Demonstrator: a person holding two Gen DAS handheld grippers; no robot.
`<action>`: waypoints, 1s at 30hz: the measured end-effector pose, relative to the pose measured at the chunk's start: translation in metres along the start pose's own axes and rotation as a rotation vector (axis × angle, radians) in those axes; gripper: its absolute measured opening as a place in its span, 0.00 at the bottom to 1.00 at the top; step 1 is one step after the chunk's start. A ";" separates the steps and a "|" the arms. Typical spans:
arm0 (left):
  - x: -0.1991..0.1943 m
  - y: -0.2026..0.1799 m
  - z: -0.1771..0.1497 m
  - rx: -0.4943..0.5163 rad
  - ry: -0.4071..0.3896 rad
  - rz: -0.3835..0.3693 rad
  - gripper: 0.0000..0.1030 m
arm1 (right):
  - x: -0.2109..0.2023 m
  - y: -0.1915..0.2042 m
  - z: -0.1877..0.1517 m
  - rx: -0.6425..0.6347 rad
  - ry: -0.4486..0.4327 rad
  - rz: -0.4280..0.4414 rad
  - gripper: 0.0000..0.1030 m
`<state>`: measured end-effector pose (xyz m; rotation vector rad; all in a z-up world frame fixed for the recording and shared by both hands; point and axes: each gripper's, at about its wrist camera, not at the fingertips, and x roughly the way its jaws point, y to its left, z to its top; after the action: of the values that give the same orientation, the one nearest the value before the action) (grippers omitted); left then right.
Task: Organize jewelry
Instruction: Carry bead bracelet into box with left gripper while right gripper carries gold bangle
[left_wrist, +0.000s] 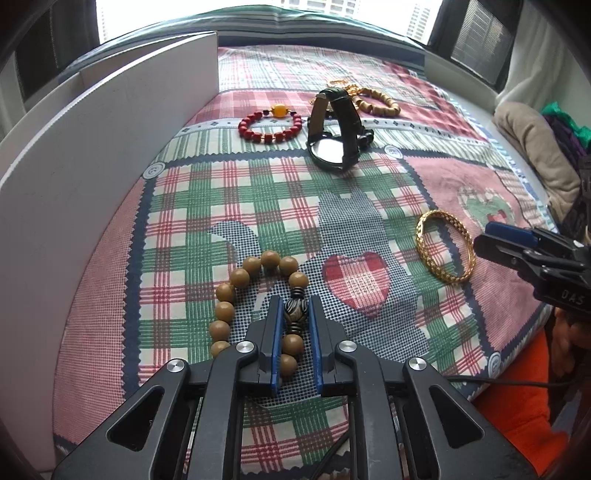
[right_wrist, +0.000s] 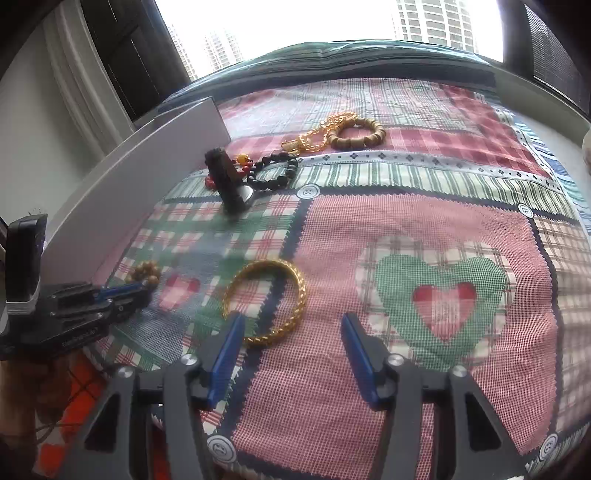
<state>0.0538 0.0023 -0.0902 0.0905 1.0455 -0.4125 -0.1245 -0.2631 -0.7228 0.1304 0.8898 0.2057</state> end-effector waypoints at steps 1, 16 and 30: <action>-0.001 0.001 0.000 -0.005 -0.004 -0.001 0.11 | 0.006 0.002 0.004 -0.017 0.002 -0.020 0.54; -0.076 0.025 0.021 -0.114 -0.163 -0.020 0.11 | -0.015 0.026 0.035 -0.153 -0.023 -0.051 0.06; -0.212 0.173 0.033 -0.428 -0.409 0.166 0.11 | -0.036 0.195 0.151 -0.372 -0.194 0.365 0.06</action>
<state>0.0539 0.2139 0.0867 -0.2781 0.6956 -0.0440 -0.0526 -0.0857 -0.5627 -0.0349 0.6170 0.6833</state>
